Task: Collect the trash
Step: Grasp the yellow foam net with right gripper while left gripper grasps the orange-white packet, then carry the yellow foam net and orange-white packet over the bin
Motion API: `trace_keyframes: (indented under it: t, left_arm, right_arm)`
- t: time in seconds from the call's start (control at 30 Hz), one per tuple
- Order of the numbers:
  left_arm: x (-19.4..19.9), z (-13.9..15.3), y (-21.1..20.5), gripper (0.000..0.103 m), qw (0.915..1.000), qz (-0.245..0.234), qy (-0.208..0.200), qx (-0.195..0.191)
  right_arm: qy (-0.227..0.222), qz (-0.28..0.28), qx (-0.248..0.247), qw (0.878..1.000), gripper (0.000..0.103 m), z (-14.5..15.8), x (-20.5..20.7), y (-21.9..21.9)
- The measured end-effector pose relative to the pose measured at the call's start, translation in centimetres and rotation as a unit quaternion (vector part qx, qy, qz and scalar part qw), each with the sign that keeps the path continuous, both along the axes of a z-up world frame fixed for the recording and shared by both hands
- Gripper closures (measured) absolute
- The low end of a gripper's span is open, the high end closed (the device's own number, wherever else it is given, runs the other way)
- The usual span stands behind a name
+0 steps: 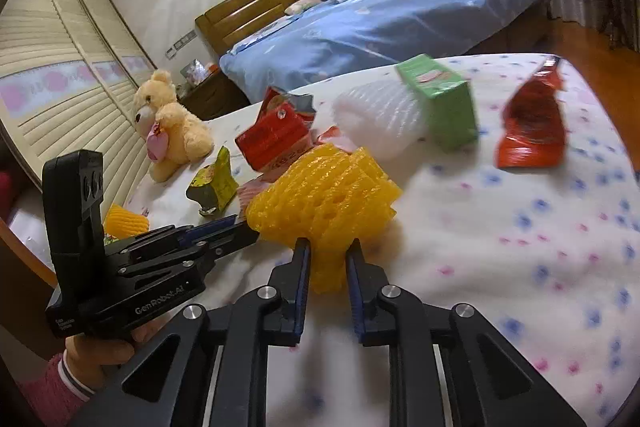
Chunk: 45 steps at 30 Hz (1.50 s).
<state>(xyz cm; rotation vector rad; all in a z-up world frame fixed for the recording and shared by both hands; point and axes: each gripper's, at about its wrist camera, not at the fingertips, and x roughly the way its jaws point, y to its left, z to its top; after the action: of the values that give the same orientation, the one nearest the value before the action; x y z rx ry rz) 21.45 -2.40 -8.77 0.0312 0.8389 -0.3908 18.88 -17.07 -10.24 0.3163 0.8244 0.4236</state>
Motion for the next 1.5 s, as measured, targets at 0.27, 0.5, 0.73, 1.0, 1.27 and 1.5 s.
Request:
trace_keyframes:
  t: [0.27,0.5,0.73,1.0,1.27,1.5]
  left_arm:
    - [-3.5,0.7,-2.2,0.088,0.9995,-0.020,-0.002,-0.023]
    - [-5.0,1.2,-4.9,0.088,0.9985,-0.041,-0.003,-0.036]
    - [-5.4,1.8,-8.0,0.088,0.9973,-0.062,-0.006,-0.039]
    - [-5.6,1.7,-10.8,0.088,0.9960,-0.080,-0.002,-0.041]
    - [-5.7,2.0,-13.1,0.088,0.9944,-0.098,-0.003,-0.039]
    - [-5.6,2.1,-14.5,0.088,0.9931,-0.109,0.001,-0.044]
  right_arm:
    - [-0.005,-0.026,0.000,1.000,0.087,0.8,-3.1,-3.8]
    - [-0.009,-0.065,-0.004,0.998,0.087,1.3,-5.5,-7.6]
    - [-0.006,-0.101,-0.008,0.995,0.087,1.2,-7.2,-10.9]
    - [-0.008,-0.131,-0.008,0.991,0.087,1.1,-8.7,-13.7]
    - [-0.013,-0.156,-0.009,0.988,0.087,1.3,-9.7,-16.2]
    - [-0.010,-0.172,-0.007,0.985,0.087,1.1,-10.1,-17.5]
